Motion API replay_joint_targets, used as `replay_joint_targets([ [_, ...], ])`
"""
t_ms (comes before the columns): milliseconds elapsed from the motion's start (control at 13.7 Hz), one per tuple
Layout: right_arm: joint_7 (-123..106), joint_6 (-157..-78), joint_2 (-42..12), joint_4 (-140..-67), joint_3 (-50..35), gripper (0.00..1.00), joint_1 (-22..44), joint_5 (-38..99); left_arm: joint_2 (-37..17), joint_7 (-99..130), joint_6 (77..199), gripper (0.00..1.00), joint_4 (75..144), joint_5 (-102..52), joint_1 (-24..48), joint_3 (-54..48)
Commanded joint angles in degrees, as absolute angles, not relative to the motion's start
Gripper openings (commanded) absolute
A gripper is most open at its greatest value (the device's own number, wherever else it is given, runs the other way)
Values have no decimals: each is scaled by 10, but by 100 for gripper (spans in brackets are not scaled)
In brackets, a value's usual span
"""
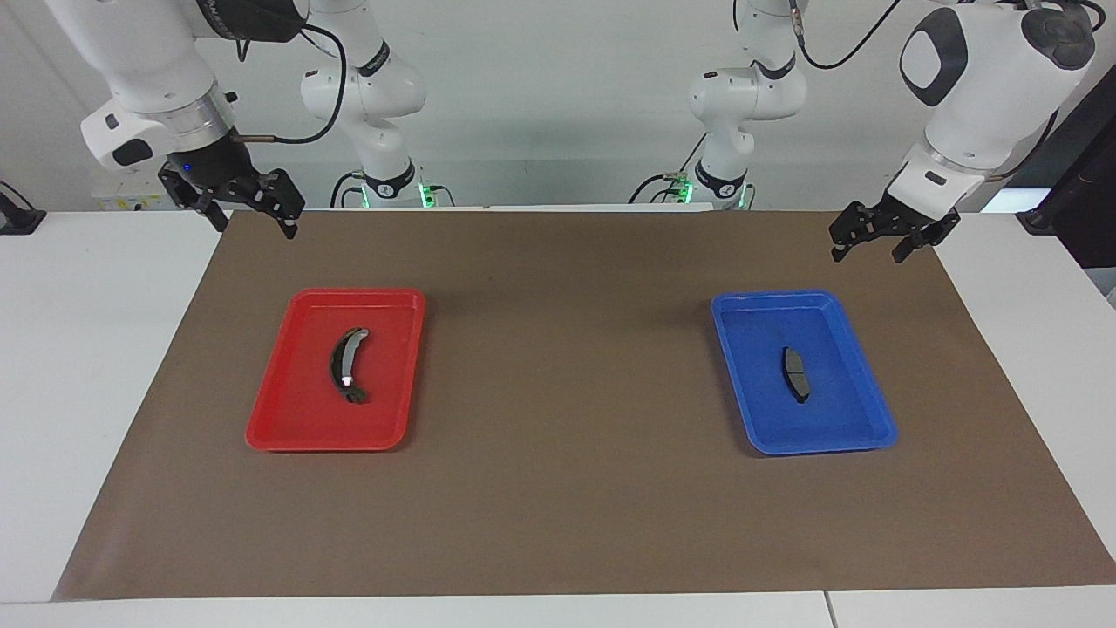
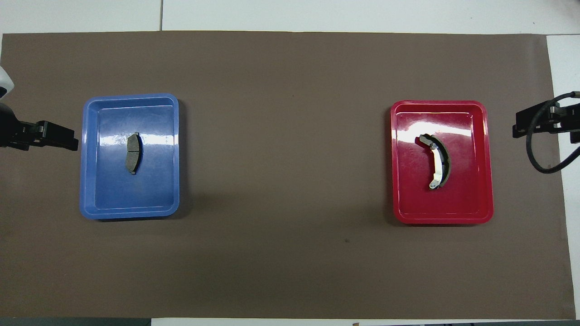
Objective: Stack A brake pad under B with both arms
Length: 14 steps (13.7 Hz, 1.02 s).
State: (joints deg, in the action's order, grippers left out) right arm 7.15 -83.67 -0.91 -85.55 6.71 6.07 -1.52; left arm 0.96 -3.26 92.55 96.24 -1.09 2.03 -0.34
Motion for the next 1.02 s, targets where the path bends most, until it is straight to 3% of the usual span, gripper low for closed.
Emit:
replay_joint_targets([
  [0,61,-838,-4,-863,63,100,54,-19,14,-38,938,100,969,-1,21,-3],
  [948,60,-839,-4,-864,63,100,54,-19,14,-35,940,100,970,-1,23,-3],
])
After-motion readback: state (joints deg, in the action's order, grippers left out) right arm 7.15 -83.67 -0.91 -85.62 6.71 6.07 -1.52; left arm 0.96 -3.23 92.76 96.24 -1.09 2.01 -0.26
